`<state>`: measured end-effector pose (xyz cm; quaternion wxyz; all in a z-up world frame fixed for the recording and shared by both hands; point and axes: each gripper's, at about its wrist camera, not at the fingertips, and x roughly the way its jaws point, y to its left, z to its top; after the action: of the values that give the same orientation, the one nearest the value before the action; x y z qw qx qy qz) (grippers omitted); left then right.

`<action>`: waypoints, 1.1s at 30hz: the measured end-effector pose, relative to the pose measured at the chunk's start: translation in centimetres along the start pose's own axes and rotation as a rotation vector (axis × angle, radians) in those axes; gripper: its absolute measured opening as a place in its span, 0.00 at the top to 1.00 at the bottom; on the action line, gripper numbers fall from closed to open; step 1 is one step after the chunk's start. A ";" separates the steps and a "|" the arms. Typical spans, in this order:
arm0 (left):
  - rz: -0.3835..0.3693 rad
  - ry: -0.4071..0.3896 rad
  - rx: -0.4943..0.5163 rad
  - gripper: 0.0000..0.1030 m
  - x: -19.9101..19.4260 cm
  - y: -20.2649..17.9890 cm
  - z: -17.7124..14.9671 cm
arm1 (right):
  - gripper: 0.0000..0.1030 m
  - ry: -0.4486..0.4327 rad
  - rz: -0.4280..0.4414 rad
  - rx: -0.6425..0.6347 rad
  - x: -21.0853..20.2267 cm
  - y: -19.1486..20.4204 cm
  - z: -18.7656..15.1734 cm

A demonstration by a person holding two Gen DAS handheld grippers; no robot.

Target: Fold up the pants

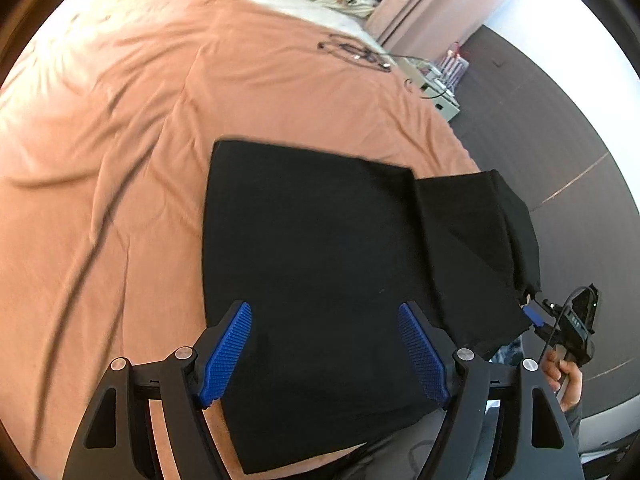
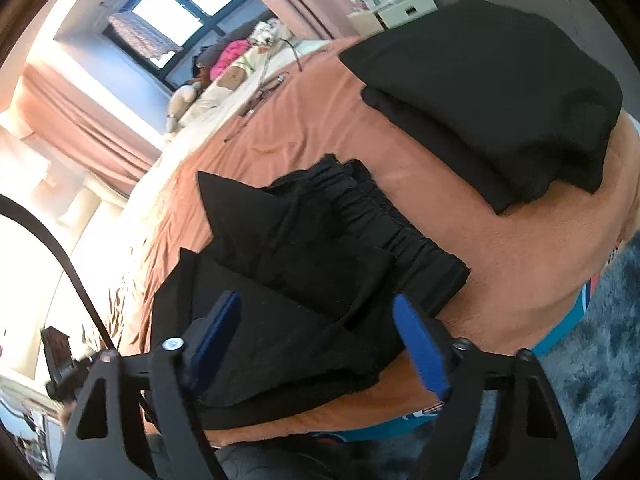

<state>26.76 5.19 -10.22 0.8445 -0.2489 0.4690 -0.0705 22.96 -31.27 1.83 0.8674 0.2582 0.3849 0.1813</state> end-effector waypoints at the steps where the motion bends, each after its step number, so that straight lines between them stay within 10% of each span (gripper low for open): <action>1: 0.006 0.008 -0.012 0.25 0.6 0.5 -0.4 | 0.35 0.012 -0.008 0.008 0.4 -0.1 0.2; 11: 0.013 0.040 -0.083 0.29 2.3 2.5 -2.6 | 0.57 0.111 -0.079 0.078 4.2 -0.6 1.5; 15: 0.043 0.059 -0.074 0.34 2.1 2.3 -2.4 | 0.97 0.112 -0.067 0.102 4.5 -1.4 1.9; 28: 0.066 0.068 -0.050 0.36 0.2 3.1 -2.6 | 1.00 -0.061 -0.040 0.082 -1.6 -1.0 -1.1; 33: 0.073 0.081 -0.047 0.36 0.1 3.4 -2.4 | 0.98 0.001 -0.091 0.080 -0.3 -1.8 -2.2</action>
<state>24.44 7.24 -13.05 0.8207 -0.2484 0.5132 -0.0384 21.27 -32.18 -0.35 0.8634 0.2748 0.4037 0.1264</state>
